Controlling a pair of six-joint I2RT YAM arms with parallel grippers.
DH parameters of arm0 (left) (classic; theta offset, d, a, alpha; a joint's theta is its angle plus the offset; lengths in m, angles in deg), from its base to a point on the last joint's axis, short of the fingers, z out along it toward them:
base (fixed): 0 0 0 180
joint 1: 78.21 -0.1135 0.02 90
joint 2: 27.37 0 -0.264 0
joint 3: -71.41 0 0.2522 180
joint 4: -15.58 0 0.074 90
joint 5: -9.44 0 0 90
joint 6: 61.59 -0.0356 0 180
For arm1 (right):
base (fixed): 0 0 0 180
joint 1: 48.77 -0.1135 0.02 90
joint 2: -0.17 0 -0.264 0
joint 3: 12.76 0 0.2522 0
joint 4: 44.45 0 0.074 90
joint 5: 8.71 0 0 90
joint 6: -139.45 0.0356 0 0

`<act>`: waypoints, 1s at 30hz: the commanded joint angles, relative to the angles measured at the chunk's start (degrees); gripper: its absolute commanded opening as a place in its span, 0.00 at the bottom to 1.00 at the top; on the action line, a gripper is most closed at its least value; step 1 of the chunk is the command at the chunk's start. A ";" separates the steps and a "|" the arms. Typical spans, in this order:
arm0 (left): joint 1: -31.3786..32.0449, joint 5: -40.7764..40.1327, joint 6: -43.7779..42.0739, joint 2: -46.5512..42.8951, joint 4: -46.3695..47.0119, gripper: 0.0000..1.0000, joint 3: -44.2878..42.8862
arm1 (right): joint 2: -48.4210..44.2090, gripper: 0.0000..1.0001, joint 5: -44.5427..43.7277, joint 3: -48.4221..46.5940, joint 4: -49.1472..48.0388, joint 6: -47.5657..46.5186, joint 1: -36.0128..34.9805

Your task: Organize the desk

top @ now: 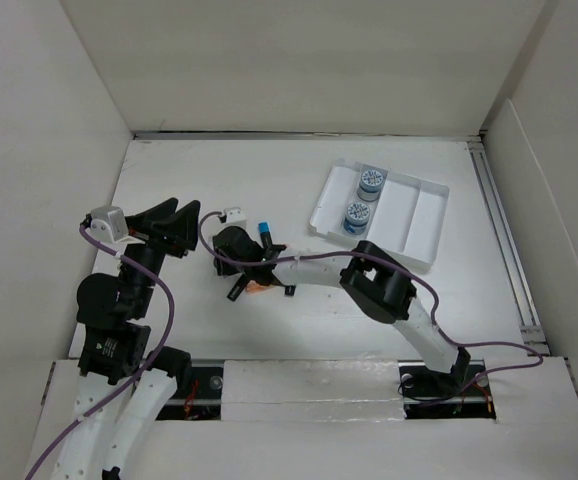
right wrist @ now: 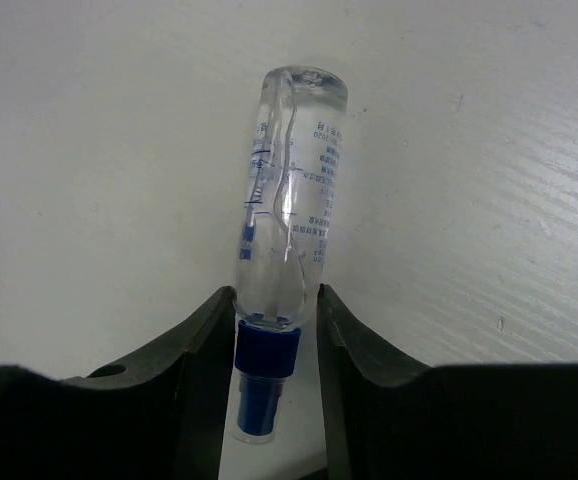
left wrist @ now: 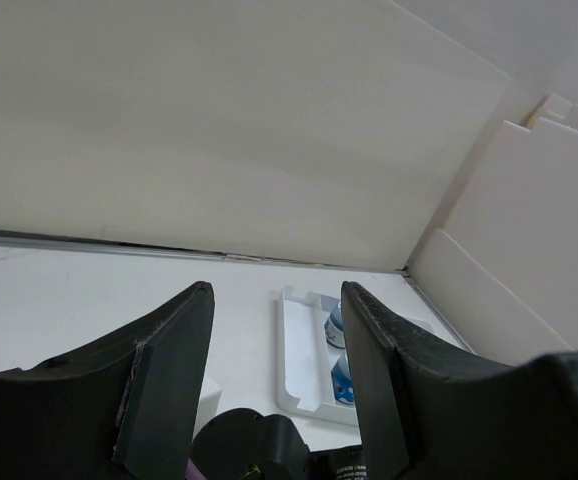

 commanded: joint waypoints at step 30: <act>0.10 1.22 0.01 -0.08 3.05 0.49 -0.39 | -28.80 0.09 -6.53 30.43 -11.15 15.63 33.23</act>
